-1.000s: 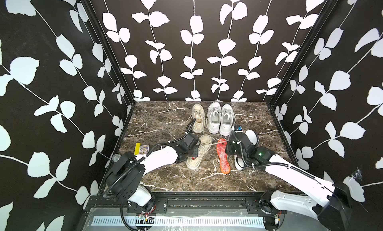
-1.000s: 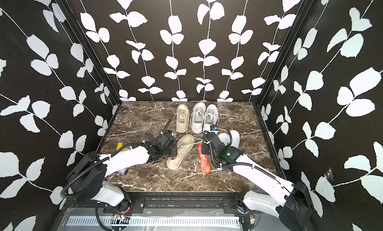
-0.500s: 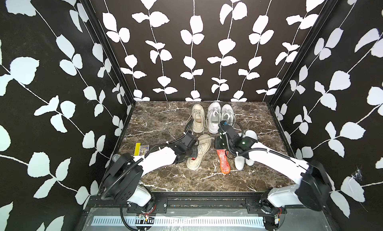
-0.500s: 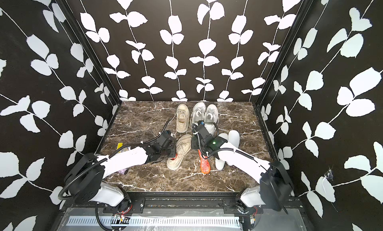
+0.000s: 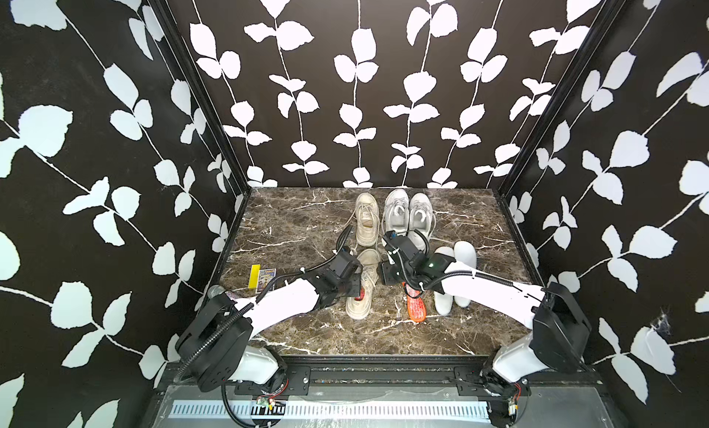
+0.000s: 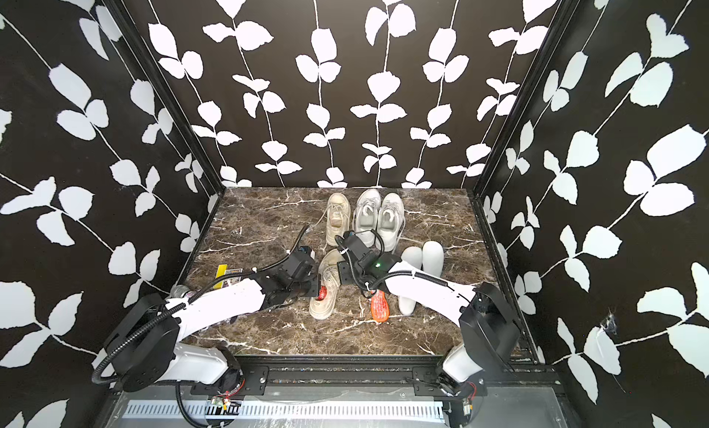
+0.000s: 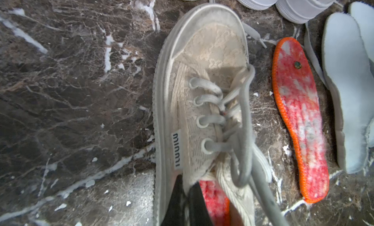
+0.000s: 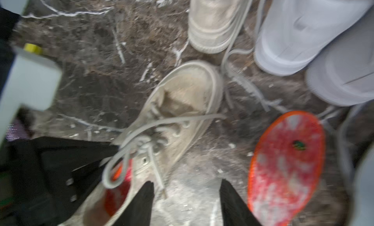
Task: Remove the insole from the shoe
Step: Untie the shoelace on the shoe.
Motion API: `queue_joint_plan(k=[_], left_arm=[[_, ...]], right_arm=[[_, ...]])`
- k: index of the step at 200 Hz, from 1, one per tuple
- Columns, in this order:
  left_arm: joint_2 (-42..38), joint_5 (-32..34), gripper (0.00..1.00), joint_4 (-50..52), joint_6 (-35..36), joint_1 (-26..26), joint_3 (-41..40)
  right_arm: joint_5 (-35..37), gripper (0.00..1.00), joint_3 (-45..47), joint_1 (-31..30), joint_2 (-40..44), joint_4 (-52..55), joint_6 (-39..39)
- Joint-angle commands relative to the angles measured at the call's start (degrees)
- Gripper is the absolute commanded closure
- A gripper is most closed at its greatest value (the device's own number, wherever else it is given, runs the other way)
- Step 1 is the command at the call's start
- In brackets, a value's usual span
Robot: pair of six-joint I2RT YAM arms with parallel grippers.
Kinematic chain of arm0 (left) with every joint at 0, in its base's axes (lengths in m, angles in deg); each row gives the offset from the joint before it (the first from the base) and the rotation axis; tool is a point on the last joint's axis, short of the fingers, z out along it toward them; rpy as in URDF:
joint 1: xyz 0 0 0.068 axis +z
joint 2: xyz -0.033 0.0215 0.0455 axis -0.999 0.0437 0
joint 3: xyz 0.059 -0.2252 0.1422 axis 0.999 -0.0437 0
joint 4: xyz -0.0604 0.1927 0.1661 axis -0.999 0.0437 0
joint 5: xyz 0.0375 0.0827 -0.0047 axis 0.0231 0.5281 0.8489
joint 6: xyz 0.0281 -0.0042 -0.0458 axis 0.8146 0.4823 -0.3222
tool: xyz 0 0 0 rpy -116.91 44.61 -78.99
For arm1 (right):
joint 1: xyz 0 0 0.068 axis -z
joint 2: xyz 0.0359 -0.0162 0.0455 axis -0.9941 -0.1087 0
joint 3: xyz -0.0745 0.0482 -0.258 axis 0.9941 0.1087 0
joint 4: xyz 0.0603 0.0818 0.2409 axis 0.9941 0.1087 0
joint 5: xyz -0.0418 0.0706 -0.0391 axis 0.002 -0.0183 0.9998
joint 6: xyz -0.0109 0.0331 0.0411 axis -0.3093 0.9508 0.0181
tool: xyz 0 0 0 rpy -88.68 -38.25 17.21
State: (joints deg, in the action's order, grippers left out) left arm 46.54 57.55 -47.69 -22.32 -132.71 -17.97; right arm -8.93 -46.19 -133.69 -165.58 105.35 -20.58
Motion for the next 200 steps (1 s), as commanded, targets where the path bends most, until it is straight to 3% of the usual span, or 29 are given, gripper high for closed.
queue_joint_plan(k=[1, 45, 75, 101, 122, 150, 200], left_arm=[[-0.87, -0.71, 1.0, -1.81, -0.45, 0.12, 0.4], [-0.86, -1.07, 1.0, -1.54, -0.43, 0.12, 0.25], [-0.91, -1.32, 1.0, -1.83, -0.43, 0.12, 0.38], [-1.09, -1.37, 1.0, -1.89, -0.21, 0.13, 0.29], [-1.13, -0.99, 1.0, -1.63, -0.15, 0.12, 0.23], [-1.5, 0.27, 1.0, -1.26, -0.52, 0.15, -0.09], [-2.4, 2.1, 1.0, -0.41, -0.87, 0.19, -0.57]], right_arm=[[-4.4, 0.56, 0.85, -0.76, -1.35, -2.48, -1.03], [-7.32, 0.58, -0.21, -1.81, -5.95, -5.0, -1.2], [-5.25, 0.61, -2.01, -1.84, -9.01, -3.31, -2.41], [-3.84, 0.71, -2.74, -1.83, -10.13, -2.84, -2.96], [-3.5, 0.84, -2.63, -1.83, -10.01, -2.67, -2.85], [3.01, 1.0, -1.41, -1.79, -8.41, -0.4, -1.02], [10.36, 1.0, 3.24, -0.74, -1.88, 1.37, 1.81]])
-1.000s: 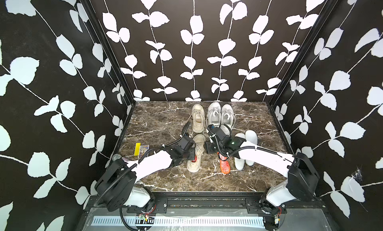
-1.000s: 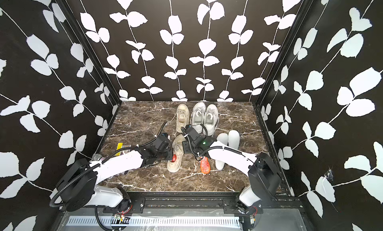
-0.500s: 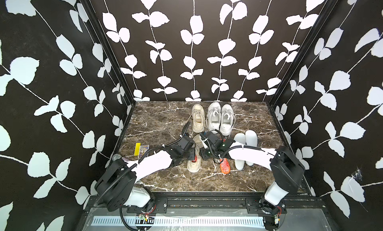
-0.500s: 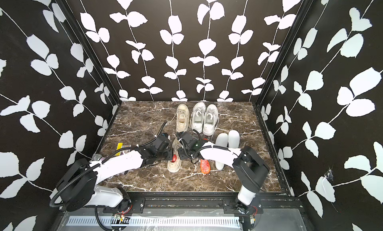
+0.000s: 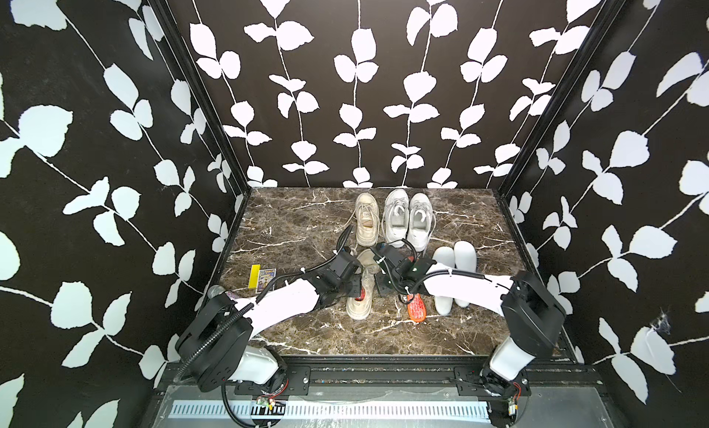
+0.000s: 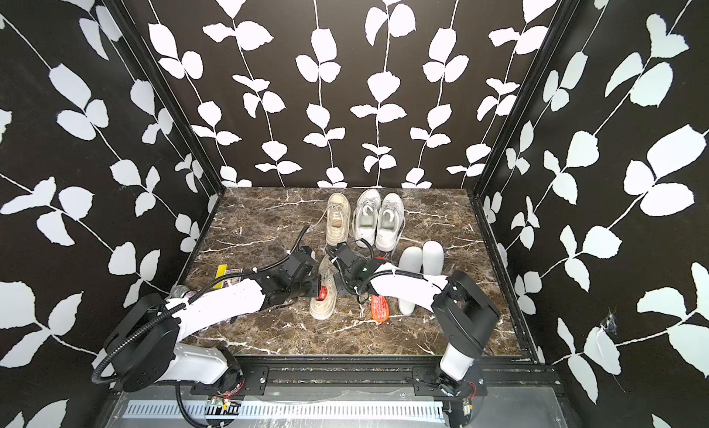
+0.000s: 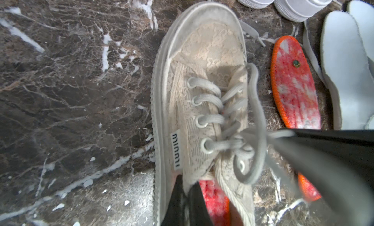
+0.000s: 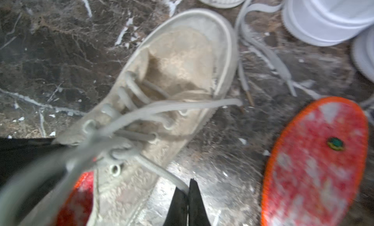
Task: Remove the insole from the shoe
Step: Untie the shoelace on the shoe.
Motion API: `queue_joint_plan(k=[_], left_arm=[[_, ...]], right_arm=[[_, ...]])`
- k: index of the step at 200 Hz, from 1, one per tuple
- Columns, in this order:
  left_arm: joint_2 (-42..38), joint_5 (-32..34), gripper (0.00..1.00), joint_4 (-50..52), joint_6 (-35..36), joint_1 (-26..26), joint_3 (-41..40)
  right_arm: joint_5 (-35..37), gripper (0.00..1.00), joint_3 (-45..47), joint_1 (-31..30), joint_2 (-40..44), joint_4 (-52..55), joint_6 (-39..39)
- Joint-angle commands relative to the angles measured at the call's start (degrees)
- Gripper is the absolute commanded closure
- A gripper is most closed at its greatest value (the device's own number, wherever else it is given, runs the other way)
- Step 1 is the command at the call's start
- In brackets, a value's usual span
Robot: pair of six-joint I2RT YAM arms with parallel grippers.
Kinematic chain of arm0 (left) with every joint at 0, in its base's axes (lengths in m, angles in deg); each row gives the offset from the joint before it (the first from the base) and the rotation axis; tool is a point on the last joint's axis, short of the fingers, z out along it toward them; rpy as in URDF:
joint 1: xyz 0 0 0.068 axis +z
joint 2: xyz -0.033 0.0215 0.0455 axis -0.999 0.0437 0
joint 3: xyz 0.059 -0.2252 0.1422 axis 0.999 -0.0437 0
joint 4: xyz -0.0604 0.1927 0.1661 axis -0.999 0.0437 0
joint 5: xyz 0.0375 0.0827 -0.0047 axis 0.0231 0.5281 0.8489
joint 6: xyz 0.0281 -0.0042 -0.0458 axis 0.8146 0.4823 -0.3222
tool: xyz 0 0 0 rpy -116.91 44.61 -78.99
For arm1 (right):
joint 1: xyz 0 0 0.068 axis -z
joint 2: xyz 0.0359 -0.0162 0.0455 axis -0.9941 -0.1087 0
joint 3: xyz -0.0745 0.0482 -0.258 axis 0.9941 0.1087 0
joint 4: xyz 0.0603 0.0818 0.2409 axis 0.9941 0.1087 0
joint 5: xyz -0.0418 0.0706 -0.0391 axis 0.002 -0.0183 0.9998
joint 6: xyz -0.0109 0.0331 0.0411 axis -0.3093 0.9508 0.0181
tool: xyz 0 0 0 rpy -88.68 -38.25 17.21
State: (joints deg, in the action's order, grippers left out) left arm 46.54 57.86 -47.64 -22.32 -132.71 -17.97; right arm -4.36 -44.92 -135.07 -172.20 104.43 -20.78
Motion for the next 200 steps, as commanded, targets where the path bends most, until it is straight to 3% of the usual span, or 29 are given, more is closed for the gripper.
queue_joint_plan(k=[1, 111, 200], left_arm=[[-2.4, 1.79, 1.0, -0.49, -0.87, 0.2, -0.56], [-3.11, 2.49, 1.0, -0.42, -0.61, 0.21, -0.91], [-1.79, -1.02, 1.0, -1.62, 1.74, 0.08, 0.41]], right_arm=[[5.86, 1.0, 2.05, 0.66, 4.86, 2.37, 2.07], [10.51, 1.0, 10.25, 10.56, 16.81, 6.89, 8.72], [5.44, 0.98, 10.2, 10.48, 16.19, 3.31, 6.33]])
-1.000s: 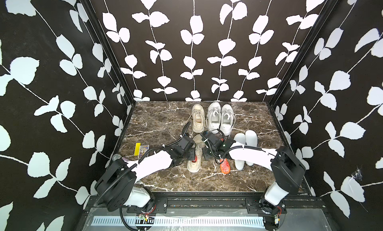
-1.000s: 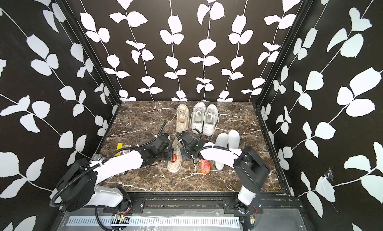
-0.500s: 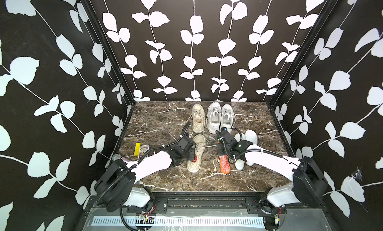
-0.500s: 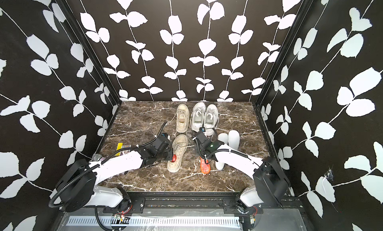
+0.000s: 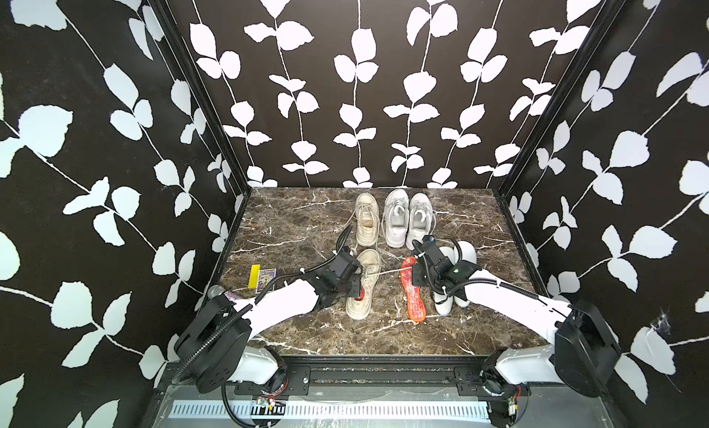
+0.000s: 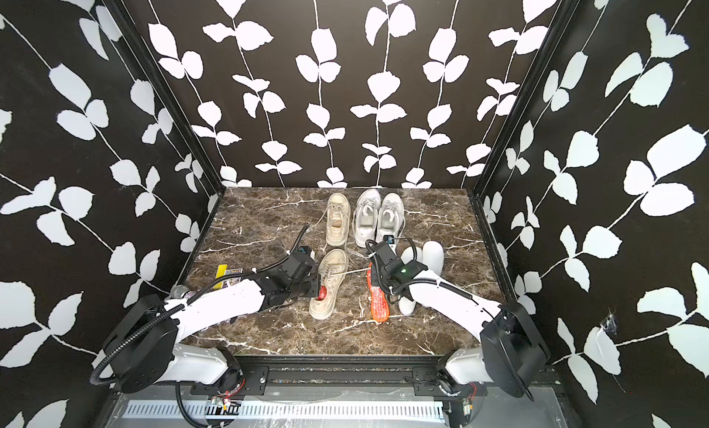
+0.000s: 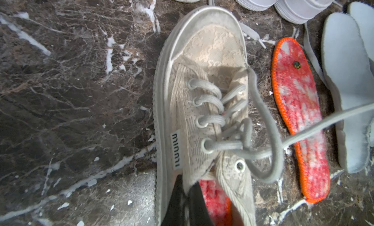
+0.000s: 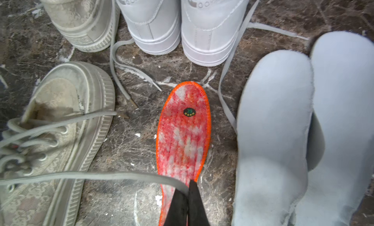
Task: Remove the insole from the shoe
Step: Untie the shoelace on the shoe.
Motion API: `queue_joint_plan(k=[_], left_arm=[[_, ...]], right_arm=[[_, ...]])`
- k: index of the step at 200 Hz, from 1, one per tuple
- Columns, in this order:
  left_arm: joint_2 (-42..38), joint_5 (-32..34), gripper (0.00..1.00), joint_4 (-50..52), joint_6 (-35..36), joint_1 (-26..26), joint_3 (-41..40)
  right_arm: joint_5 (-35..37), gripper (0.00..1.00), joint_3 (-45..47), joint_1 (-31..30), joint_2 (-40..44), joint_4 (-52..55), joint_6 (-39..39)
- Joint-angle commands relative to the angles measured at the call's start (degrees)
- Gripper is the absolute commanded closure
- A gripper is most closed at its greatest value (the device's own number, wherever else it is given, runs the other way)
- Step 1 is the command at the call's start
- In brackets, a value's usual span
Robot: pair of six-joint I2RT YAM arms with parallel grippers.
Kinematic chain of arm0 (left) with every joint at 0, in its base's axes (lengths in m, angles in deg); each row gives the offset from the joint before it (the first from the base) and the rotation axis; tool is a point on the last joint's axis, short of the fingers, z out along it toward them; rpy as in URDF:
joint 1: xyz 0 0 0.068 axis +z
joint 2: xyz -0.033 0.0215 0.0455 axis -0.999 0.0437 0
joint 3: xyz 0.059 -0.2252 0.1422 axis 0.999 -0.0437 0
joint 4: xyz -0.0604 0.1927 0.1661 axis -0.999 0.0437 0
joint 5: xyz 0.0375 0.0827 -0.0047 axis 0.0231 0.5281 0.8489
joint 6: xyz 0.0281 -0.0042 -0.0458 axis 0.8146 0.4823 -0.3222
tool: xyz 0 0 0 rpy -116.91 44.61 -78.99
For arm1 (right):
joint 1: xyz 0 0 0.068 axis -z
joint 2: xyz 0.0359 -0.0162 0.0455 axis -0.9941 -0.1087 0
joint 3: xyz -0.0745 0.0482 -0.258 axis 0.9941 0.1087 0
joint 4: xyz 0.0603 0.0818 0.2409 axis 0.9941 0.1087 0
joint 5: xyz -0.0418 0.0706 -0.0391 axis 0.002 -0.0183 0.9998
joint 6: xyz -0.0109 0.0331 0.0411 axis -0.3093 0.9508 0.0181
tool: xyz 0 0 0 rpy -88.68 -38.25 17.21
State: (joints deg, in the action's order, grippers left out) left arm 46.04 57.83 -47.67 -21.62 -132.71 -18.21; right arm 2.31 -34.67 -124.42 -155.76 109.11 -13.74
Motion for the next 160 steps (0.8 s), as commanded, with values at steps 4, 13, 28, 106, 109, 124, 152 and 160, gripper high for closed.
queue_joint_plan(k=[4, 13, 28, 106, 109, 124, 152, 160], left_arm=[[-1.35, -1.0, 1.0, -1.6, 1.11, 0.12, 0.61], [-1.46, -1.13, 1.0, -1.8, 1.08, 0.12, 0.44], [-1.64, -1.8, 1.0, -2.51, 1.28, 0.12, 0.4], [-0.25, -3.75, 1.0, -6.83, 2.82, -3.42, 1.9], [-0.37, -3.72, 1.0, -6.83, 2.87, -3.49, 1.92], [-0.57, -3.63, 1.0, -7.16, 2.95, -4.01, 1.81], [-1.31, -3.54, 1.0, -7.72, 3.42, -4.38, 1.26], [-1.49, -3.39, 1.0, -7.73, 3.44, -4.45, 1.12]], right_arm=[[-1.32, 0.93, -0.12, -0.14, -0.1, -1.34, -1.09], [-1.13, 0.81, -0.29, -0.5, 0.49, -1.18, -1.92], [0.2, 0.66, -0.88, -2.64, 2.33, -1.76, -4.85], [-1.04, 0.34, -11.33, -13.58, -6.44, -5.62, -13.98], [-1.06, 0.34, -11.7, -13.71, -6.97, -5.78, -13.98], [-0.58, 0.33, -12.96, -13.95, -9.34, -6.22, -13.74], [0.82, 0.32, -14.84, -13.87, -12.85, -5.17, -13.6], [0.8, 0.33, -14.98, -13.92, -13.28, -4.91, -13.53]])
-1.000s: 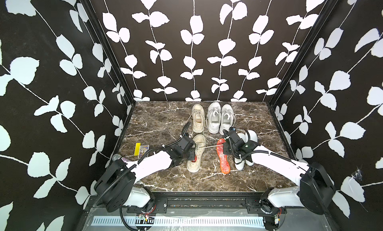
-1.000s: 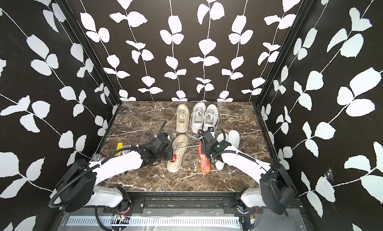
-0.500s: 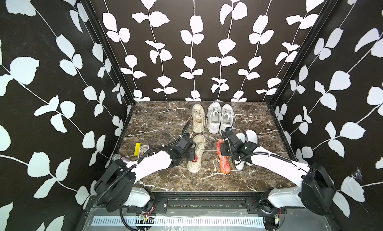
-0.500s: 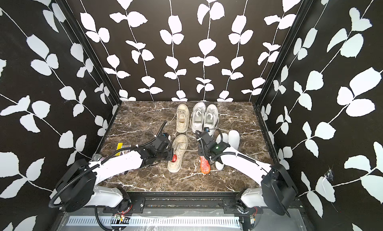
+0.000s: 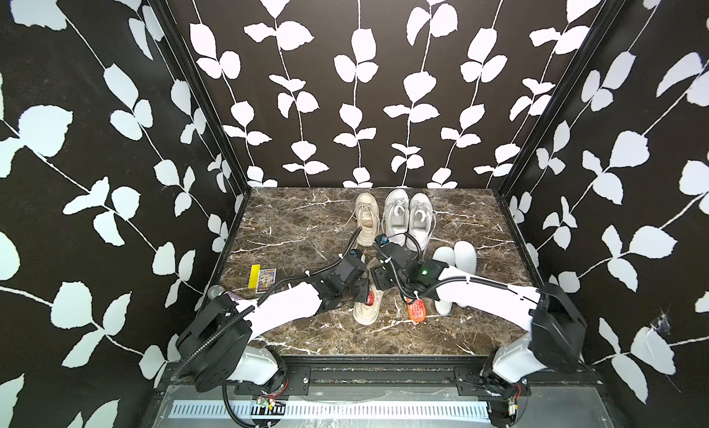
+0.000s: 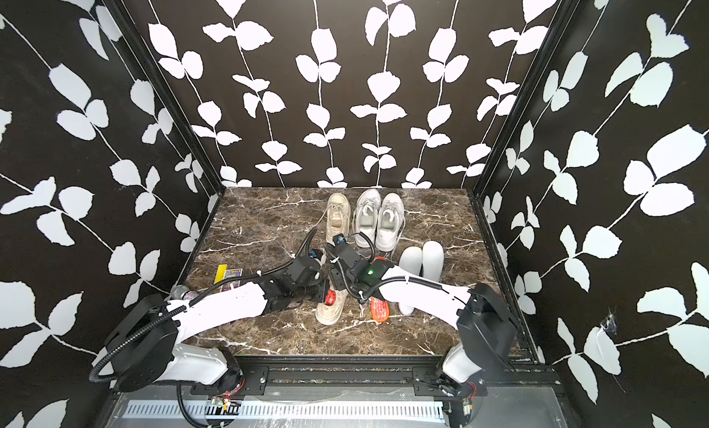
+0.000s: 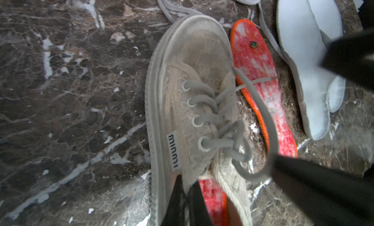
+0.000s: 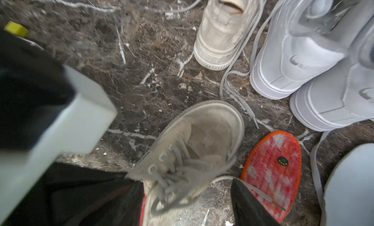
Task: Remove the insole from the shoe
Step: Untie the shoelace on the shoe.
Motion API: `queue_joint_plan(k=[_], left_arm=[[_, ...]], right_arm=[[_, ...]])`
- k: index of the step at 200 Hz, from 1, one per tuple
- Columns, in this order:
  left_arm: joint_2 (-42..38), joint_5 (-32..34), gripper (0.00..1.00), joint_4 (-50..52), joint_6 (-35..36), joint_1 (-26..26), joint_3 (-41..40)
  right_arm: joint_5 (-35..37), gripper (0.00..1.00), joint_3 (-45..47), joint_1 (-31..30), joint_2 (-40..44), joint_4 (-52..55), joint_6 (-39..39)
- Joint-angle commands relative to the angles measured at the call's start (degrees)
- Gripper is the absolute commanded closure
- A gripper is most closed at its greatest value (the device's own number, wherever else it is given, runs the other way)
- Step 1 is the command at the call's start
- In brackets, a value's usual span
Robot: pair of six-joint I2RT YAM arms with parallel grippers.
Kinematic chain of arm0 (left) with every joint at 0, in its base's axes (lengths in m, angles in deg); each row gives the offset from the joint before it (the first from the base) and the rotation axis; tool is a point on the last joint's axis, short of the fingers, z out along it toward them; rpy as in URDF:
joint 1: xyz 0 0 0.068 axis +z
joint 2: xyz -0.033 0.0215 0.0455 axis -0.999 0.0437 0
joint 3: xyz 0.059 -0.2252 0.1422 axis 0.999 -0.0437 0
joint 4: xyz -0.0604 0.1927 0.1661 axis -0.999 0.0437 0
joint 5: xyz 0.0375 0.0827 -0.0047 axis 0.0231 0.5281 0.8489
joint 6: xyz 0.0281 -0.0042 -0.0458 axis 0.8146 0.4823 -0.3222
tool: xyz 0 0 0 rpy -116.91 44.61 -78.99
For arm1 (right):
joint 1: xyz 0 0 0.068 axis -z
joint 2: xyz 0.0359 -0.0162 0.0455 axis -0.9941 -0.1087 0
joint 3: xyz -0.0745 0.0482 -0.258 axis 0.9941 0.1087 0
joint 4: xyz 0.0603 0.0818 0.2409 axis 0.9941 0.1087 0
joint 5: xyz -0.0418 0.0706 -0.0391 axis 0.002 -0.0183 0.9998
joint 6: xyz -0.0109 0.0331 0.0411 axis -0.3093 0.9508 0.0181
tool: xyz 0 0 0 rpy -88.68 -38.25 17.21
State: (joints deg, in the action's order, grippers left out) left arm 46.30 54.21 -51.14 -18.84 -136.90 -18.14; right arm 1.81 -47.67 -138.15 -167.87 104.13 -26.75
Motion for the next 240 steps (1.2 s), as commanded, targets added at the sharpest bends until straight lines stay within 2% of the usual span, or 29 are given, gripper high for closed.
queue_joint_plan(k=[1, 69, 98, 149, 179, 240], left_arm=[[-1.78, 0.21, 1.0, -4.24, 0.66, -0.25, 1.04], [-2.13, 1.31, 1.0, -4.27, 0.46, -0.26, 1.18], [-2.37, 1.27, 1.0, -4.56, 0.33, -0.25, 1.03], [-2.71, 0.18, 1.0, -5.15, 0.58, -0.25, 0.75], [-3.22, -0.17, 1.0, -5.92, 0.46, -0.25, 0.24], [-3.14, -0.22, 1.0, -6.05, 0.27, -0.25, -0.37]], right_arm=[[1.29, 0.33, -1.98, -0.19, -1.18, 0.15, -0.56], [-1.98, 0.36, 5.51, -0.52, 0.44, -1.36, -1.87], [-2.42, 0.4, 5.91, -0.51, 0.21, -1.81, -1.85], [-3.15, 0.39, 5.52, -0.55, -0.8, -6.91, -1.81], [-0.11, 0.41, 4.53, -0.67, -3.71, -6.9, -1.65], [8.98, 0.58, 6.18, -0.63, -2.08, -9.03, -0.21]])
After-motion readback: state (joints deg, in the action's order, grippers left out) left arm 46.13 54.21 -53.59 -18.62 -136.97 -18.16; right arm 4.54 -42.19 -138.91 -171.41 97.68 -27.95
